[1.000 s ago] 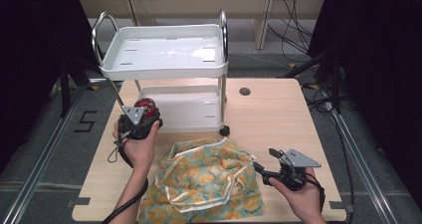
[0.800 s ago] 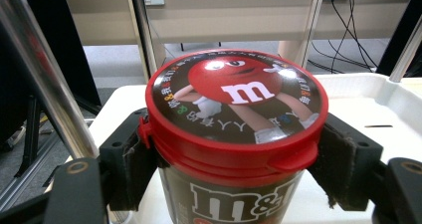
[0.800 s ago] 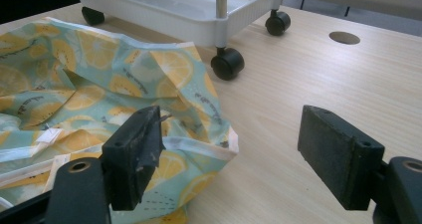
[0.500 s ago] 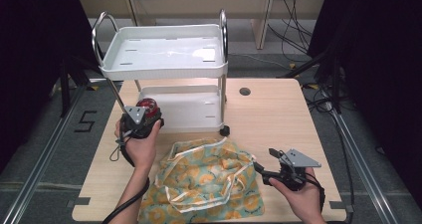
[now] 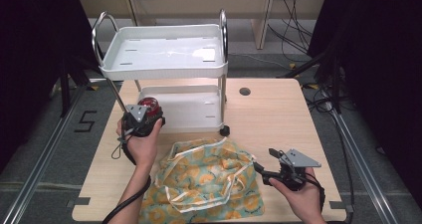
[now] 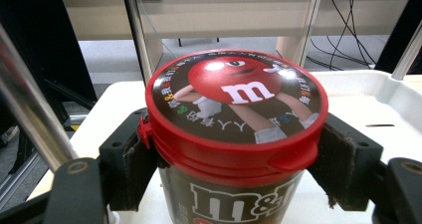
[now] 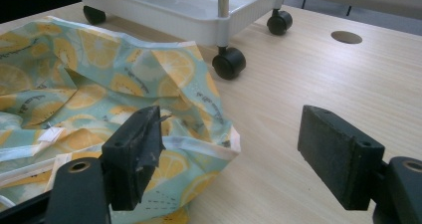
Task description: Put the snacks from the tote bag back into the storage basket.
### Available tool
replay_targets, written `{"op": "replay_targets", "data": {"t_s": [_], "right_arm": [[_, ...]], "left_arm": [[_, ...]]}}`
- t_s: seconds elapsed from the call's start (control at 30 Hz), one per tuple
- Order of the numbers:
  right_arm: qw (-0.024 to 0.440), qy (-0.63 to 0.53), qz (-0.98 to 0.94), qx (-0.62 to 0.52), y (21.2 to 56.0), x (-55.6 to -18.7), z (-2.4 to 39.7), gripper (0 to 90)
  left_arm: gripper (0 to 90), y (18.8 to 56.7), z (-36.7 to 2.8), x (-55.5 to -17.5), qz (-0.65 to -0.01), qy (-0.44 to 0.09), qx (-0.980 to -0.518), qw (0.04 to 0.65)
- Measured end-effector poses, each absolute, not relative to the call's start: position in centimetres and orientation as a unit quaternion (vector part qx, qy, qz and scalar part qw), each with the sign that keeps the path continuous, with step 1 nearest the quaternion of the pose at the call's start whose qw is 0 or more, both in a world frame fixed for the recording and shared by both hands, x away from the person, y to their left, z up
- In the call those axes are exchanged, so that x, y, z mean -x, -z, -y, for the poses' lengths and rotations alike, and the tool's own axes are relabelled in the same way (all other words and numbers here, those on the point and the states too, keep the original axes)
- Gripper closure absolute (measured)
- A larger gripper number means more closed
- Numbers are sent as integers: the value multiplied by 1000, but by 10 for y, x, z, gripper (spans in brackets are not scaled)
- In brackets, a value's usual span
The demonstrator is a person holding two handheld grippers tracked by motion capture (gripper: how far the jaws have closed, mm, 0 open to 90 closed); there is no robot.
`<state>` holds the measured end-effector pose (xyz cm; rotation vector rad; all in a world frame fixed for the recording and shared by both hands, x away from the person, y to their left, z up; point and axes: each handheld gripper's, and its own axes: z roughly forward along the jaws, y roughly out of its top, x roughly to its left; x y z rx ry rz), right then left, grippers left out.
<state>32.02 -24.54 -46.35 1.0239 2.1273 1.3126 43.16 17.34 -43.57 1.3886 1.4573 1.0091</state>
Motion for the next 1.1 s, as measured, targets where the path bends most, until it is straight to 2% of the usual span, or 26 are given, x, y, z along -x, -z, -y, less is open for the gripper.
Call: {"op": "replay_targets", "data": {"t_s": [1.1], "right_arm": [[218, -475, -769, -367, 464, -320, 245, 264]], "left_arm": [[253, 444, -170, -445, -574, -393, -573, 432]]}}
